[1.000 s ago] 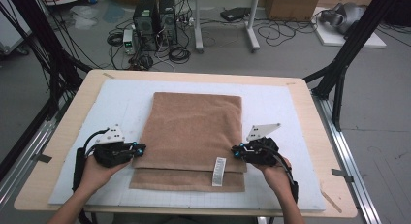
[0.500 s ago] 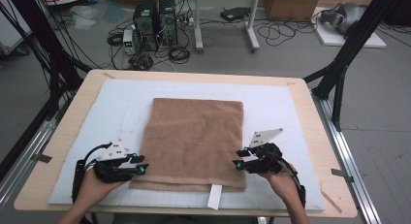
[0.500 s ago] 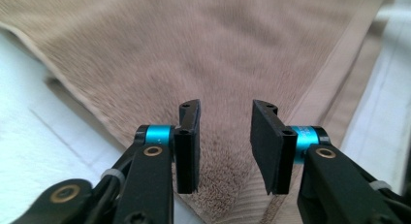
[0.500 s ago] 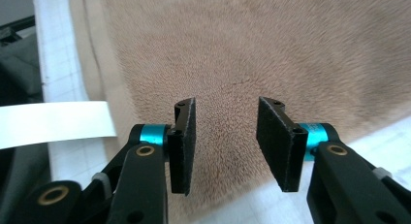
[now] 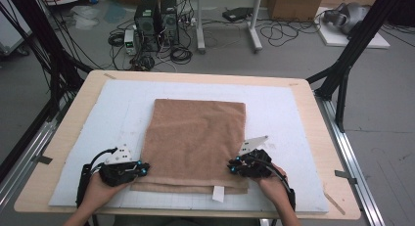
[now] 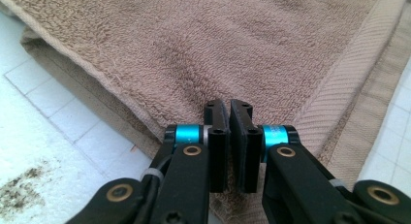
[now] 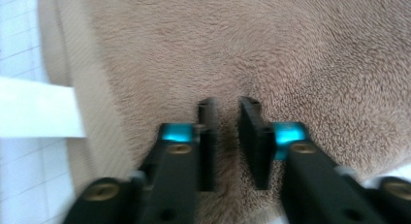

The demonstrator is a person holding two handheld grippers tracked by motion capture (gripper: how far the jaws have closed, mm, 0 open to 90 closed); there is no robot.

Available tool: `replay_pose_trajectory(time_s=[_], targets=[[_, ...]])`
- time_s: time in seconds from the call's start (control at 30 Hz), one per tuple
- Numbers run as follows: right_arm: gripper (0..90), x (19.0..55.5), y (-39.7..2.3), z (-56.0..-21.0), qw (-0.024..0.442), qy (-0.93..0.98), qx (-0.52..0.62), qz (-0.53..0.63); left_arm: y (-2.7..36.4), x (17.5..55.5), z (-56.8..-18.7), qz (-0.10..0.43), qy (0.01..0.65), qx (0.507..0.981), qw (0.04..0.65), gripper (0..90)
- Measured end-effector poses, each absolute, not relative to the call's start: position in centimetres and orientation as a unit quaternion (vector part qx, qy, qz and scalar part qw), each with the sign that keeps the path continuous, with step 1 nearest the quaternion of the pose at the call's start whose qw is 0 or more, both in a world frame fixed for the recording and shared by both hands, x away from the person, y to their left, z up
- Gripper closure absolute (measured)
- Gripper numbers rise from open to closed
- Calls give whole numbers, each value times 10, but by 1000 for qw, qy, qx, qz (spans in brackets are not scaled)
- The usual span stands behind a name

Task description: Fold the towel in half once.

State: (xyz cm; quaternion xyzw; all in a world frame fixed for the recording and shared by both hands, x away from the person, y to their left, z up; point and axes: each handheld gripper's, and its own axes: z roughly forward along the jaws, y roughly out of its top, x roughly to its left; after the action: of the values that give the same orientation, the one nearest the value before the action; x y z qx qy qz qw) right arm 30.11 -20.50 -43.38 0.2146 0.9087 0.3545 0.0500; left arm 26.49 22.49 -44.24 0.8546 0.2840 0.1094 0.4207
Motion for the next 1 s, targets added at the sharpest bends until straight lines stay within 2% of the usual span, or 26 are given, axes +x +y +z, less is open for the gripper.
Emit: replay_pose_trajectory(time_s=[0.23, 0.3, 0.33, 0.37, 0.53, 0.73, 1.0], targets=[[843, 286, -215, -407, 44, 903, 188, 384, 236, 242, -420, 103, 265, 843, 456, 865], [781, 283, -218, -402, 27, 902, 186, 388, 235, 239, -419, 100, 257, 848, 452, 857], [718, 284, -218, -403, 29, 904, 189, 384, 234, 240, -420, 100, 257, 850, 449, 836], [695, 285, -219, -405, 33, 904, 195, 379, 234, 241, -422, 99, 260, 850, 447, 781], [641, 291, -216, -417, 20, 903, 202, 380, 229, 250, -428, 110, 278, 847, 440, 635], [575, 303, -210, -421, 41, 900, 216, 377, 231, 265, -433, 125, 297, 840, 436, 575], [570, 309, -193, -436, 36, 910, 208, 358, 224, 274, -441, 137, 303, 847, 414, 540]])
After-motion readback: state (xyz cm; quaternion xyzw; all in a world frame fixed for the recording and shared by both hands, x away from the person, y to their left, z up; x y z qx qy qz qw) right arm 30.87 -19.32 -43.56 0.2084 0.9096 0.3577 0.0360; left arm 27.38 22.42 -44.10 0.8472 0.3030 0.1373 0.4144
